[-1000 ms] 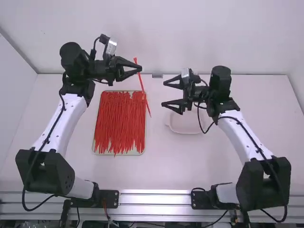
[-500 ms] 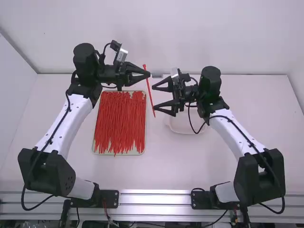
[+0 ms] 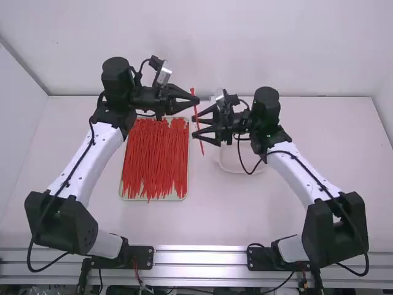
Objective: Fasten the cable tie
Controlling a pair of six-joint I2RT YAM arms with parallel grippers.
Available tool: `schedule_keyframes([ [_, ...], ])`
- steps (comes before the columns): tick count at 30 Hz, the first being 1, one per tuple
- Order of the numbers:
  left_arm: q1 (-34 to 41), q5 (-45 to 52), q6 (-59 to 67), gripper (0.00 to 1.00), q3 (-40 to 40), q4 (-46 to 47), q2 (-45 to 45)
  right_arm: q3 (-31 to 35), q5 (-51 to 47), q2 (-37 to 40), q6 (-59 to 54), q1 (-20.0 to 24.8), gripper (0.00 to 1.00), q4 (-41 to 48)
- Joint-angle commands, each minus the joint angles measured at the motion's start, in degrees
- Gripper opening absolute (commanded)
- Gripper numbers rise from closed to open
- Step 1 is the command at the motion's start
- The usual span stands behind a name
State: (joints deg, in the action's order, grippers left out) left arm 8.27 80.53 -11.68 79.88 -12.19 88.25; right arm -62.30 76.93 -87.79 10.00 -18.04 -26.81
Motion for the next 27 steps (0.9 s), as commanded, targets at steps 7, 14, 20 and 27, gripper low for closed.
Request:
schedule_keyframes([
  [7,0.4,0.5,0.8,0.01,1.1,-0.2,-1.1,-1.9,-0.3,-0.3,1.3,1.2,0.0,0.2],
  [14,0.3,0.7,2.8,0.24,1.1,-0.3,-1.1,-1.9,-0.3,-0.3,1.6,1.2,0.0,-0.8],
  [20,0.3,-0.6,1.7,0.9,1.1,-4.0,-1.1,-1.9,-0.4,-0.3,2.2,1.2,0.0,-3.0],
  [27,0.3,-2.0,-8.5,0.78,1.1,-15.0,-1.1,-1.9,-2.6,-0.3,2.2,1.1,0.0,-4.1],
])
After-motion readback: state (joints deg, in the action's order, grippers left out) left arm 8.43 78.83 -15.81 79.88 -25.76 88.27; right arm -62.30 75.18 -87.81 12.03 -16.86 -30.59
